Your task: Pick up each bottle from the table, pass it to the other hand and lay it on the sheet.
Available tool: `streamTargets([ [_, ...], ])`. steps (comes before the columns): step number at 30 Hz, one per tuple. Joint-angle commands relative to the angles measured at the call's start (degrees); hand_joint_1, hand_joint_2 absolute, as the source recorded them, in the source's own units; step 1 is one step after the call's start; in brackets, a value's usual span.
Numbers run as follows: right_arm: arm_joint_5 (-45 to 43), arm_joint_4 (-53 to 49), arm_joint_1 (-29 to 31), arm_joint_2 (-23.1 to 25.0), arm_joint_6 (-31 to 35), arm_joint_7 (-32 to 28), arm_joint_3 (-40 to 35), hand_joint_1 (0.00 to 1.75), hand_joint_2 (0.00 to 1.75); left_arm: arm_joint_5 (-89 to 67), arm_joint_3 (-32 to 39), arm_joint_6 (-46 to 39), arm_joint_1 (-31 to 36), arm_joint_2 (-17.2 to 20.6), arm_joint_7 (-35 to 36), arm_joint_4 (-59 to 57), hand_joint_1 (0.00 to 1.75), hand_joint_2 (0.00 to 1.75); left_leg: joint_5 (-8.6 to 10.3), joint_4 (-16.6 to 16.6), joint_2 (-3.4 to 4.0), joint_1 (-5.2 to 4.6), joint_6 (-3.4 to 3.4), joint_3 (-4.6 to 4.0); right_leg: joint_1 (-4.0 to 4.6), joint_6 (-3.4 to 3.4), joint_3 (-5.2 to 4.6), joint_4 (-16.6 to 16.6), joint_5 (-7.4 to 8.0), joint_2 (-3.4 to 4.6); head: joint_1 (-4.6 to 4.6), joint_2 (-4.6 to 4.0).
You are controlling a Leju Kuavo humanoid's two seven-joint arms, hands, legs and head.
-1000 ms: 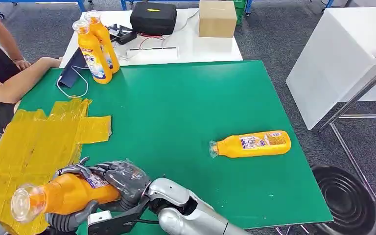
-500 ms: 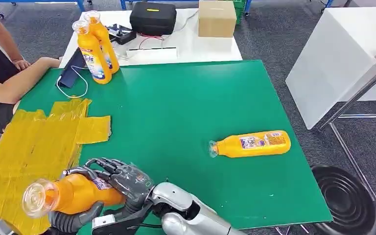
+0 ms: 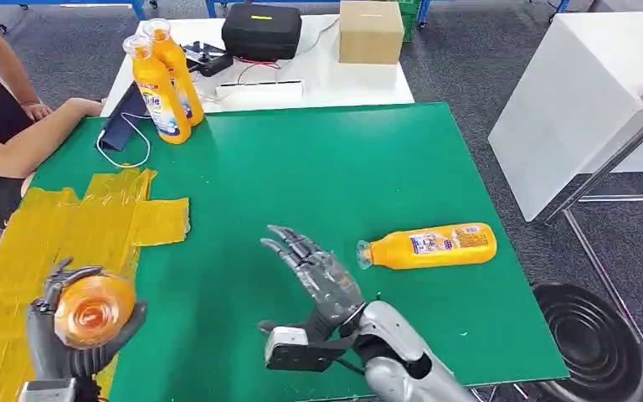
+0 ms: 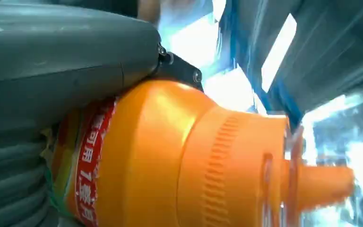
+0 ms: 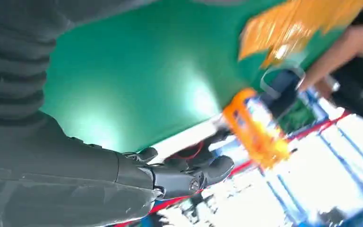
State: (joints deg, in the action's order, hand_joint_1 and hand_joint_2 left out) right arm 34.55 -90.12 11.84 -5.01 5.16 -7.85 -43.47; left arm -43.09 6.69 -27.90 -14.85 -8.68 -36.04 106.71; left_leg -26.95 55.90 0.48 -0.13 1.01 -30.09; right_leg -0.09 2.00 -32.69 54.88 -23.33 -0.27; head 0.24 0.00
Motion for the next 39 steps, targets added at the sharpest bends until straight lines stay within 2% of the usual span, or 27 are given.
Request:
streamTargets([
  [1,-6.03,-8.62,1.72,-11.74,-2.89,-0.97,9.59,0.00,0.00,-36.13,19.55,-12.10,6.24,-5.34,0.51,-2.27,1.75,1.75,-0.05,0.10,-0.08,0.04,-0.04,0.00,0.03,0.01,0.03,0.05,-0.03,-0.03,0.00,0.00],
  [3,-8.81,-9.20,1.50,-13.52,-4.33,-0.91,11.08,0.00,0.00,-42.28,17.60,-12.10,6.17,-1.61,5.10,-4.64,1.75,1.75,0.03,-0.04,-0.23,-0.05,-0.02,0.06,-0.06,0.01,0.14,-0.01,-0.03,-0.17,0.02,0.00],
  [9,-8.81,-9.20,1.50,-13.52,-4.33,-0.91,11.08,0.00,0.00,-42.28,17.60,-12.10,6.17,-1.61,5.10,-4.64,1.75,1.75,-0.02,-0.01,-0.11,0.01,-0.05,0.12,0.00,0.00,0.12,0.01,-0.05,-0.07,0.00,0.00],
  [10,-10.54,-8.88,2.00,-14.93,-5.12,-0.19,11.61,0.00,0.00,-46.91,15.54,-12.10,3.96,5.96,11.14,-8.89,1.75,1.75,-0.04,0.00,-0.13,0.01,-0.06,0.13,0.00,-0.01,0.15,0.01,-0.06,-0.08,0.02,0.00],
  [12,-11.75,-8.18,2.27,-15.55,-5.84,-0.05,12.39,0.00,0.00,-46.91,13.80,-12.10,3.86,9.84,13.54,-14.65,1.75,1.75,-0.01,-0.15,0.06,-0.04,-0.07,0.24,-0.05,-0.02,0.16,-0.05,-0.02,0.10,0.00,0.00],
  [13,-12.20,-7.55,1.98,-15.31,-6.23,-0.69,13.06,0.00,0.00,-46.91,8.61,-12.10,4.08,16.06,20.16,-20.21,1.75,1.75,-0.09,-0.11,0.08,0.02,-0.15,0.38,0.00,-0.06,0.28,-0.01,-0.08,0.17,0.02,0.00],
  [14,-12.02,-8.44,1.63,-15.42,-6.53,-0.58,13.10,0.00,0.00,-46.91,-3.53,-10.94,4.94,25.27,33.20,-23.60,1.75,1.75,-0.01,-0.18,0.01,-0.04,-0.10,0.33,-0.06,-0.03,0.26,-0.06,-0.04,0.08,0.02,0.00],
  [15,-11.76,-7.13,1.95,-14.76,-6.90,-1.00,12.83,0.00,0.00,-46.91,-10.22,-12.10,6.79,27.20,40.19,-28.95,1.75,1.75,0.06,-0.18,-0.15,-0.01,-0.11,0.24,-0.02,-0.05,0.22,-0.06,-0.02,-0.09,0.02,0.02],
  [16,-11.43,-6.92,1.99,-14.48,-6.95,-1.21,12.66,0.00,0.00,-46.91,-14.34,-12.10,8.19,28.78,43.95,-31.15,1.75,1.75,0.10,-0.14,-0.40,0.02,-0.15,0.16,0.00,-0.09,0.19,-0.01,-0.06,-0.34,0.02,0.00],
  [19,-10.55,-6.67,2.13,-13.69,-6.68,-1.72,11.18,0.00,0.00,-46.91,-20.06,-12.10,11.30,28.19,46.63,-39.61,1.75,1.75,0.16,-0.12,-0.49,0.04,-0.14,0.14,0.04,-0.07,0.11,-0.05,-0.04,-0.44,0.02,0.00],
  [22,-9.70,-6.39,2.09,-13.29,-6.37,-1.10,10.79,0.00,0.00,-46.91,-16.99,-12.10,11.37,25.71,42.00,-42.27,1.75,1.75,0.11,-0.17,-0.16,-0.01,-0.14,0.23,-0.04,-0.02,0.15,-0.02,-0.01,-0.08,-0.04,0.00],
  [25,-9.69,-5.64,1.99,-12.63,-6.41,-1.15,11.00,0.00,0.00,-46.66,-8.15,-9.89,11.33,20.39,31.36,-45.31,1.75,1.75,-0.01,-0.09,0.13,0.06,-0.11,0.23,0.02,0.01,0.16,0.04,-0.01,0.22,0.09,0.00],
  [27,-9.50,-4.94,2.44,-12.14,-6.67,-1.44,10.76,0.00,0.00,-43.29,-5.88,-6.79,11.73,19.55,25.90,-46.90,1.75,1.75,0.02,-0.12,0.13,-0.01,-0.12,0.20,-0.04,0.01,0.11,0.06,-0.01,0.18,0.02,0.00],
  [28,-9.44,-4.66,2.71,-11.94,-6.76,-1.54,10.66,0.00,0.00,-42.14,-5.14,-6.15,11.82,19.44,24.04,-47.55,1.31,1.75,-0.01,-0.11,0.06,-0.04,-0.14,0.26,-0.07,0.00,0.18,0.06,-0.05,0.14,0.02,0.00],
  [29,-9.34,-4.34,2.98,-11.67,-6.91,-1.75,10.47,0.00,0.00,-38.92,-4.93,-5.23,11.62,19.62,20.44,-48.01,0.00,1.75,0.00,-0.13,0.04,-0.07,-0.17,0.31,-0.08,-0.02,0.22,0.06,-0.05,0.11,0.02,0.00],
  [30,-9.30,-4.18,3.09,-11.50,-6.98,-1.82,10.38,0.00,0.00,-38.54,-4.18,-3.71,11.58,19.63,20.14,-48.39,0.00,0.00,0.07,-0.14,-0.11,-0.20,-0.14,0.21,-0.21,-0.01,0.15,0.08,-0.02,0.00,-0.02,0.00],
  [34,-9.10,-3.74,3.21,-11.11,-7.13,-1.84,10.11,0.00,0.00,-34.95,-1.94,-2.85,11.09,18.37,16.53,-46.70,0.00,0.00,0.07,-0.12,-0.08,-0.16,-0.18,0.24,-0.20,-0.05,0.23,0.08,0.05,0.05,-0.02,0.00],
  [39,-9.10,-3.74,3.08,-11.21,-7.12,-1.84,10.20,0.00,0.00,-34.78,-1.70,-2.56,10.97,18.11,16.30,-45.98,0.00,0.00,0.14,-0.11,-0.22,-0.19,-0.06,0.22,-0.22,-0.02,0.29,0.11,0.02,-0.11,0.00,0.00],
])
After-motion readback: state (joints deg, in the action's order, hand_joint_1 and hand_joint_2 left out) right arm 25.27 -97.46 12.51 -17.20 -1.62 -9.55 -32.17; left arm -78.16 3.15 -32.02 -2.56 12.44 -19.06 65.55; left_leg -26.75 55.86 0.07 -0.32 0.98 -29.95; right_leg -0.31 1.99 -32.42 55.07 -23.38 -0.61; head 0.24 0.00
